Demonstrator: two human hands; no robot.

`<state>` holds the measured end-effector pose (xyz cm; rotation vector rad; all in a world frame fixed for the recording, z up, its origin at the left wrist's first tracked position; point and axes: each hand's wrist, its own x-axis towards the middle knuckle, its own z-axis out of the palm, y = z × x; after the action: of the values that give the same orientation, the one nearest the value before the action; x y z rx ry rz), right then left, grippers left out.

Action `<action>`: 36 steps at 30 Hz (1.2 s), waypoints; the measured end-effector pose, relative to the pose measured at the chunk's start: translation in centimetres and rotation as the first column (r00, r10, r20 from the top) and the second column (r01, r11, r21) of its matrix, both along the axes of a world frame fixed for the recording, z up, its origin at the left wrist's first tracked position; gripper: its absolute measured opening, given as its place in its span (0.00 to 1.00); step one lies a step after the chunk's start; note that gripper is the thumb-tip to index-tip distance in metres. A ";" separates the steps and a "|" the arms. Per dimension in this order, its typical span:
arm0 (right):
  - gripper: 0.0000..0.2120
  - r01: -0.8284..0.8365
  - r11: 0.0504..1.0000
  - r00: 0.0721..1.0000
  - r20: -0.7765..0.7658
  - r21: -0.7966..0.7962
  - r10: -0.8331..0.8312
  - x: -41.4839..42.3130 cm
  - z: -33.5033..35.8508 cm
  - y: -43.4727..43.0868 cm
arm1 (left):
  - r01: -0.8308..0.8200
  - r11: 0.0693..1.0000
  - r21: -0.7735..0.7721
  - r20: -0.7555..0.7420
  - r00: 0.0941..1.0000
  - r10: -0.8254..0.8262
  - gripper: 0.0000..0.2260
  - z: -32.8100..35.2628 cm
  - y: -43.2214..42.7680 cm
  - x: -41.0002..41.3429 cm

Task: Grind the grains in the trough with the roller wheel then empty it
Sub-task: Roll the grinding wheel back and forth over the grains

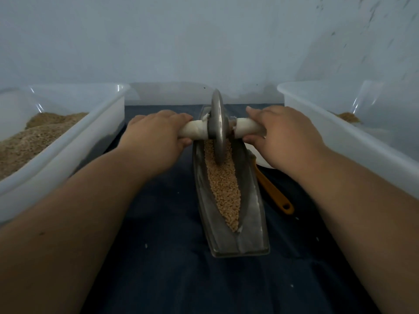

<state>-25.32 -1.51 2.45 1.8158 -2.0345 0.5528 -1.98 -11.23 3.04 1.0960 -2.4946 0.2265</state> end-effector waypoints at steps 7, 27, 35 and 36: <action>0.15 -0.076 0.944 0.997 0.042 0.322 0.066 1.1 3.8 3.6 | 0.118 0.958 0.262 0.156 0.974 -0.162 0.11 3.2 1.2 2.1; 0.28 -0.013 0.999 0.998 0.069 0.043 0.010 -0.4 -0.1 -0.4 | -0.026 0.993 -0.115 -0.051 0.999 0.020 0.19 -0.2 0.4 -0.6; 0.17 -0.109 0.948 0.993 0.070 0.300 0.092 0.9 3.7 3.3 | 0.085 0.968 0.234 0.170 0.977 -0.127 0.13 3.2 1.5 2.0; 0.17 -0.117 0.923 0.992 0.077 0.367 0.096 1.0 4.4 4.0 | 0.091 0.953 0.289 0.201 0.967 -0.154 0.13 3.7 1.7 2.4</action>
<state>-24.34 2.52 6.81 2.1572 -2.2061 0.2593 0.45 -9.49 6.78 1.0633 -2.8513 -0.0441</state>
